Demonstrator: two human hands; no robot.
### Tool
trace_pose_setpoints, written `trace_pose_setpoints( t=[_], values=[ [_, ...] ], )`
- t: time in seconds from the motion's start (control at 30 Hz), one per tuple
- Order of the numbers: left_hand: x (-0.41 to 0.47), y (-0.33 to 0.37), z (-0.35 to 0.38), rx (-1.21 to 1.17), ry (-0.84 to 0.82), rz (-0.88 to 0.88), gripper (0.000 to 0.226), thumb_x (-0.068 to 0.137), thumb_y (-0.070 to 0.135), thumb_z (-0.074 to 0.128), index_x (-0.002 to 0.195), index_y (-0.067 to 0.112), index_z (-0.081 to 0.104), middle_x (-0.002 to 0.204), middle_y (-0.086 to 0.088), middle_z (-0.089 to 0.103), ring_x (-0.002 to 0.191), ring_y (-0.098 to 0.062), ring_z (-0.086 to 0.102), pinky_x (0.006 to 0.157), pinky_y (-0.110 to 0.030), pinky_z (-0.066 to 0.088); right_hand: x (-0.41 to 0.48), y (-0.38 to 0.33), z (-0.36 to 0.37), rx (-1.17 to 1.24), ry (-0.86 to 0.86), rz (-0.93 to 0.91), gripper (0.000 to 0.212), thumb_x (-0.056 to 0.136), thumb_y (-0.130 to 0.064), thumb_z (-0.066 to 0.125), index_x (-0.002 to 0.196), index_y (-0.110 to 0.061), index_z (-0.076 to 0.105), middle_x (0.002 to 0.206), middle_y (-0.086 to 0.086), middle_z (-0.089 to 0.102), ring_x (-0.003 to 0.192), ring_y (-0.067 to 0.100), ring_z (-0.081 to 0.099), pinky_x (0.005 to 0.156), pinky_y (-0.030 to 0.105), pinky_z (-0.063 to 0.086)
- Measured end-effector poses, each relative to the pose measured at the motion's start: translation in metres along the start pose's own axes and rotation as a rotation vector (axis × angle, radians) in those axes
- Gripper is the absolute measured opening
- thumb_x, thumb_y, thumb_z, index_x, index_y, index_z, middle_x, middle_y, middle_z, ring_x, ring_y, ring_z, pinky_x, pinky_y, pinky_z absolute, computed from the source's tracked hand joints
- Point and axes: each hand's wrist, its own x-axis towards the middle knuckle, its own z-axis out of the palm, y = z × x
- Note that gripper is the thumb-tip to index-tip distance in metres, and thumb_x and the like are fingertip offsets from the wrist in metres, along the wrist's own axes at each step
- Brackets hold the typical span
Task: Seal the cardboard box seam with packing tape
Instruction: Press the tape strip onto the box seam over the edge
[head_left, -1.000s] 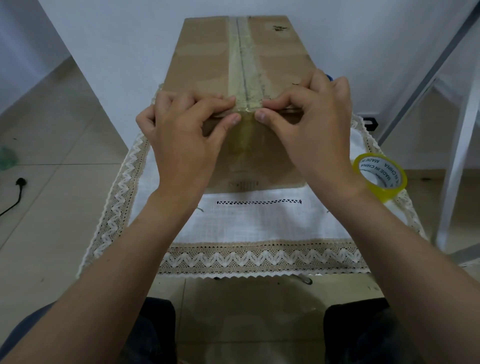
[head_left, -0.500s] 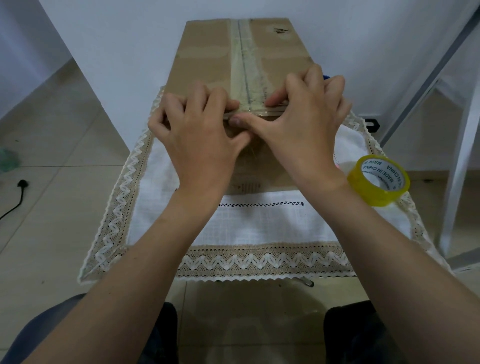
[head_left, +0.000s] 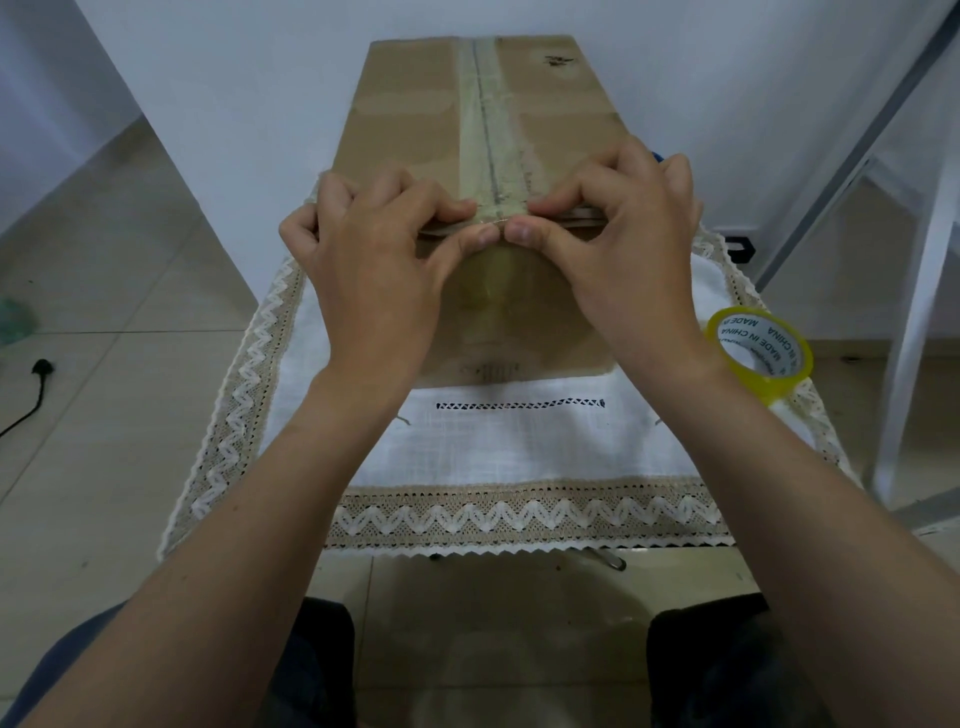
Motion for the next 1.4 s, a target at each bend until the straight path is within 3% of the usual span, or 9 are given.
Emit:
trace_pose_setpoints(
  t=[0.2, 0.33, 0.6, 0.77, 0.87, 1.0, 1.17, 1.3, 1.4],
  values=[
    [-0.002, -0.002, -0.002, -0.019, -0.002, 0.028, 0.034, 0.089, 0.066, 0.062, 0.101, 0.038, 0.078, 0.096, 0.021, 0.064, 0.103, -0.020, 0.053, 0.093, -0.042, 0.029, -0.003, 0.000, -0.001, -0.029, 0.024, -0.025, 0.025, 0.081, -0.060, 0.076, 0.090, -0.037, 0.077, 0.103, -0.015, 0.063, 0.108, 0.022, 0.049, 0.095, 0.038, 0.035],
    [-0.003, -0.005, -0.002, -0.009, -0.001, 0.055, 0.037, 0.083, 0.066, 0.068, 0.104, 0.038, 0.077, 0.100, 0.017, 0.067, 0.105, -0.022, 0.054, 0.093, -0.039, 0.025, -0.004, -0.002, 0.000, -0.122, 0.055, -0.025, 0.037, 0.078, -0.069, 0.074, 0.093, -0.035, 0.075, 0.104, -0.015, 0.057, 0.108, 0.023, 0.050, 0.091, 0.032, 0.032],
    [-0.007, -0.012, 0.001, 0.064, 0.013, 0.157, 0.047, 0.080, 0.069, 0.069, 0.111, 0.034, 0.075, 0.107, 0.011, 0.070, 0.104, -0.024, 0.051, 0.092, -0.041, 0.028, -0.005, -0.007, 0.012, -0.314, 0.085, -0.010, 0.061, 0.071, -0.088, 0.062, 0.094, -0.032, 0.066, 0.110, -0.004, 0.057, 0.109, 0.027, 0.050, 0.089, 0.040, 0.036],
    [-0.018, -0.028, 0.005, 0.204, 0.001, 0.290, 0.067, 0.078, 0.073, 0.069, 0.131, 0.031, 0.066, 0.129, 0.008, 0.067, 0.108, -0.030, 0.054, 0.098, -0.050, 0.036, -0.021, 0.004, 0.023, -0.306, 0.136, -0.107, 0.066, 0.075, -0.081, 0.068, 0.107, -0.024, 0.068, 0.117, 0.005, 0.060, 0.112, 0.032, 0.050, 0.099, 0.045, 0.038],
    [-0.023, -0.031, 0.006, 0.263, 0.010, 0.316, 0.075, 0.080, 0.077, 0.064, 0.139, 0.030, 0.062, 0.134, 0.006, 0.065, 0.112, -0.030, 0.053, 0.102, -0.052, 0.037, -0.029, 0.016, 0.026, -0.344, 0.120, -0.177, 0.073, 0.075, -0.079, 0.070, 0.119, -0.021, 0.066, 0.126, 0.010, 0.060, 0.120, 0.027, 0.039, 0.108, 0.051, 0.037],
    [-0.028, -0.034, 0.006, 0.359, 0.002, 0.368, 0.090, 0.075, 0.080, 0.065, 0.148, 0.028, 0.054, 0.141, 0.002, 0.061, 0.119, -0.033, 0.057, 0.108, -0.053, 0.037, -0.037, 0.031, 0.030, -0.400, 0.118, -0.274, 0.082, 0.079, -0.082, 0.065, 0.133, -0.021, 0.056, 0.134, 0.015, 0.057, 0.128, 0.034, 0.040, 0.122, 0.058, 0.024],
    [-0.033, -0.035, 0.006, 0.425, -0.028, 0.380, 0.107, 0.068, 0.079, 0.070, 0.156, 0.027, 0.041, 0.149, -0.003, 0.054, 0.134, -0.032, 0.047, 0.119, -0.056, 0.028, -0.043, 0.038, 0.029, -0.490, 0.104, -0.331, 0.097, 0.073, -0.088, 0.065, 0.143, -0.026, 0.038, 0.143, 0.006, 0.029, 0.139, 0.031, 0.032, 0.125, 0.060, 0.018],
    [-0.033, -0.036, 0.001, 0.471, -0.099, 0.390, 0.127, 0.054, 0.072, 0.081, 0.161, 0.028, 0.028, 0.155, -0.004, 0.046, 0.142, -0.030, 0.037, 0.122, -0.056, 0.023, -0.046, 0.041, 0.024, -0.559, 0.052, -0.350, 0.117, 0.059, -0.083, 0.077, 0.149, -0.026, 0.029, 0.147, 0.006, 0.023, 0.145, 0.031, 0.026, 0.126, 0.060, 0.014],
    [-0.033, -0.037, 0.000, 0.485, -0.116, 0.384, 0.133, 0.050, 0.071, 0.084, 0.161, 0.028, 0.026, 0.156, -0.004, 0.045, 0.142, -0.029, 0.036, 0.123, -0.055, 0.022, -0.046, 0.041, 0.021, -0.564, 0.039, -0.351, 0.119, 0.057, -0.086, 0.076, 0.151, -0.026, 0.031, 0.149, 0.006, 0.025, 0.145, 0.030, 0.027, 0.126, 0.060, 0.015]
  ],
)
